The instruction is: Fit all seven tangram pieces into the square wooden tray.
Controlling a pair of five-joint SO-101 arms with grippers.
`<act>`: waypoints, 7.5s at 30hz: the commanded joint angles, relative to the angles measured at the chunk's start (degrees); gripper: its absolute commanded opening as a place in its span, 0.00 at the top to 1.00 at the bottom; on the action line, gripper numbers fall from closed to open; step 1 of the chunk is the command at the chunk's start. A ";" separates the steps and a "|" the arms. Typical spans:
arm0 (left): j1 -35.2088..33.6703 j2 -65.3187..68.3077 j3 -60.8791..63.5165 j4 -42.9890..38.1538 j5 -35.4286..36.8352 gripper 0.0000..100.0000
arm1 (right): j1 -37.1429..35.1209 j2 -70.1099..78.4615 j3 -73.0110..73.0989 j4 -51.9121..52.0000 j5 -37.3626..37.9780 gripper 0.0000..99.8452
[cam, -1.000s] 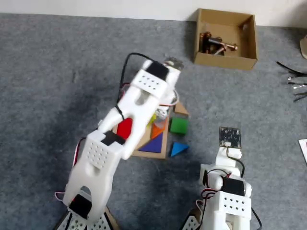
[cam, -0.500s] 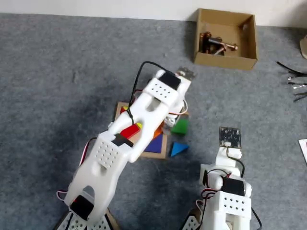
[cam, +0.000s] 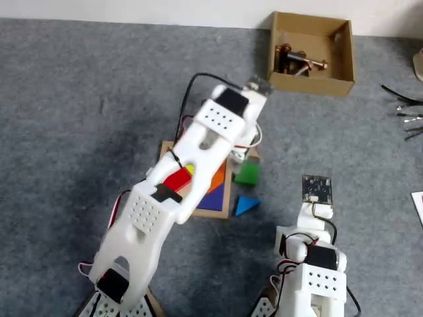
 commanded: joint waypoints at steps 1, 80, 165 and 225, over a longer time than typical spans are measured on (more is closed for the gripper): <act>-1.98 -6.46 -3.12 1.41 -0.18 0.90 | -0.66 -0.04 1.19 -1.89 1.14 0.99; -31.96 -96.48 102.46 -19.87 -0.44 1.00 | -14.37 57.10 -75.38 31.34 10.20 0.99; -38.81 -149.58 147.21 -21.89 -8.09 0.99 | -25.80 70.99 -68.62 13.58 52.84 0.73; -39.16 -149.58 147.30 -21.89 -8.09 0.99 | -31.34 55.96 -38.37 -7.52 53.10 1.00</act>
